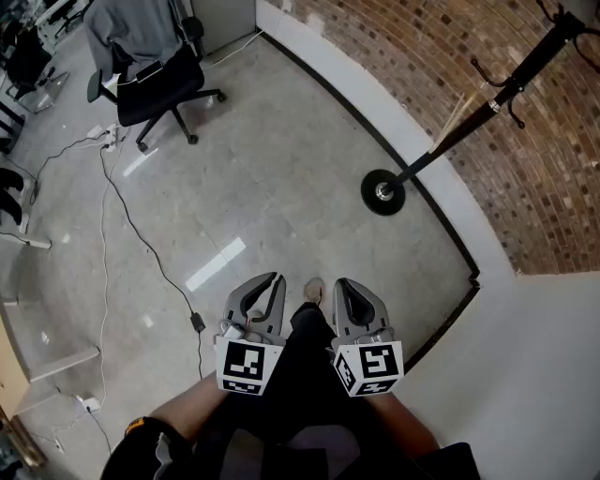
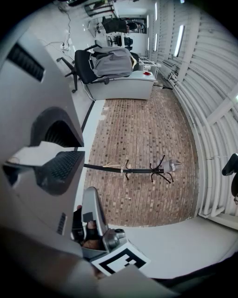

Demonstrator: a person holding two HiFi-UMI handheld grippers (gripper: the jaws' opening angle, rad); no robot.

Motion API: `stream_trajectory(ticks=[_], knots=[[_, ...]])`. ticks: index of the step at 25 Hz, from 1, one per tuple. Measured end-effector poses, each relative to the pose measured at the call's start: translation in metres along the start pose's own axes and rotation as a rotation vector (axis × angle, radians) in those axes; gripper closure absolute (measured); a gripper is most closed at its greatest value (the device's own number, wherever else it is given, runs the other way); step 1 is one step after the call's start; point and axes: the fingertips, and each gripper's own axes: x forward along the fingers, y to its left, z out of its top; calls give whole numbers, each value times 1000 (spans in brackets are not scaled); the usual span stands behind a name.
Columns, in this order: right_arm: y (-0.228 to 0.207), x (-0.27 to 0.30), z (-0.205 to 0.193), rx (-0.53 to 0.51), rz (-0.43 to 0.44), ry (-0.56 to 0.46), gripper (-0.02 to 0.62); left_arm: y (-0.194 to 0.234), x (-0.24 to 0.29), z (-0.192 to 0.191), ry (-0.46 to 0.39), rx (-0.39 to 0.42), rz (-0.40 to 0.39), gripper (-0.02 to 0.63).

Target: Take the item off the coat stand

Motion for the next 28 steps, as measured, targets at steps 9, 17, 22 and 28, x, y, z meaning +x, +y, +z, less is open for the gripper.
stream_trajectory(ticks=[9, 17, 22, 28], knots=[[-98, 14, 62, 5, -25, -74, 580, -40, 80, 80, -71, 30, -13, 548], [-148, 20, 79, 14, 5, -114, 580, -63, 120, 101, -65, 47, 31, 548], [-173, 18, 76, 31, 3, -111, 580, -79, 138, 105, -51, 65, 28, 548], [-193, 26, 87, 45, -29, -115, 580, -83, 160, 119, -50, 75, -4, 548]])
